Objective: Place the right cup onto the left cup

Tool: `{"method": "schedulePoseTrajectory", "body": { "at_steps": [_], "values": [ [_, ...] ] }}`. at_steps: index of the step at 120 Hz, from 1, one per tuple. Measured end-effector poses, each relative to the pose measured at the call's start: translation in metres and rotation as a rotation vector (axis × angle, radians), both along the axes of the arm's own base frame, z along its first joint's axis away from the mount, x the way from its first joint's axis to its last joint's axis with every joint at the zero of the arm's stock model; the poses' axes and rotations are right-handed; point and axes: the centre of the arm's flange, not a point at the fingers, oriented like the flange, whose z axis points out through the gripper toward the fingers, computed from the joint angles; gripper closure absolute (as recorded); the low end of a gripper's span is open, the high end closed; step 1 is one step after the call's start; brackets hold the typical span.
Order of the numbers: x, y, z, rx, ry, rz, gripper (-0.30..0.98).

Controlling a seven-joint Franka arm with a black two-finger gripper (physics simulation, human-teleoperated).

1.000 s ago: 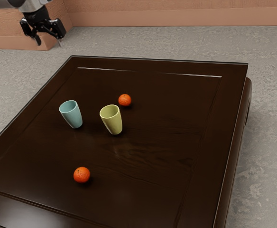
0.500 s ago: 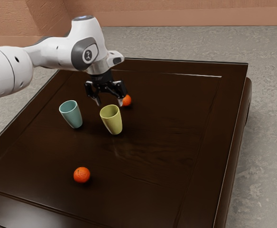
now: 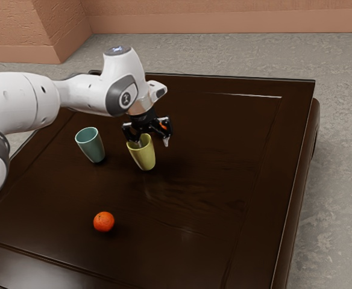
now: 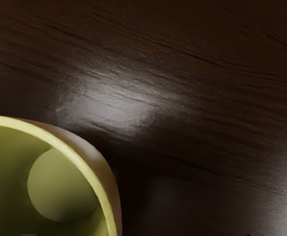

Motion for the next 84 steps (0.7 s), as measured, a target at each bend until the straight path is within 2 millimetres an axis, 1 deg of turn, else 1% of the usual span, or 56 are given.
{"method": "schedulePoseTrajectory", "body": {
  "at_steps": [7, 16, 23, 36, 52, 84],
  "values": [
    [0.001, 0.001, -0.004, 0.002, -0.002, 0.019, 0.22],
    [0.001, 0.005, -0.008, 0.004, -0.003, 0.045, 0.39],
    [0.001, 0.007, -0.009, 0.004, -0.005, 0.062, 0.50],
    [0.002, 0.010, -0.010, 0.006, -0.006, 0.090, 0.63],
    [0.001, 0.014, -0.011, 0.009, -0.002, 0.117, 0.71],
    [0.000, 0.015, -0.005, 0.012, -0.004, 0.150, 0.76]
  ]
}}
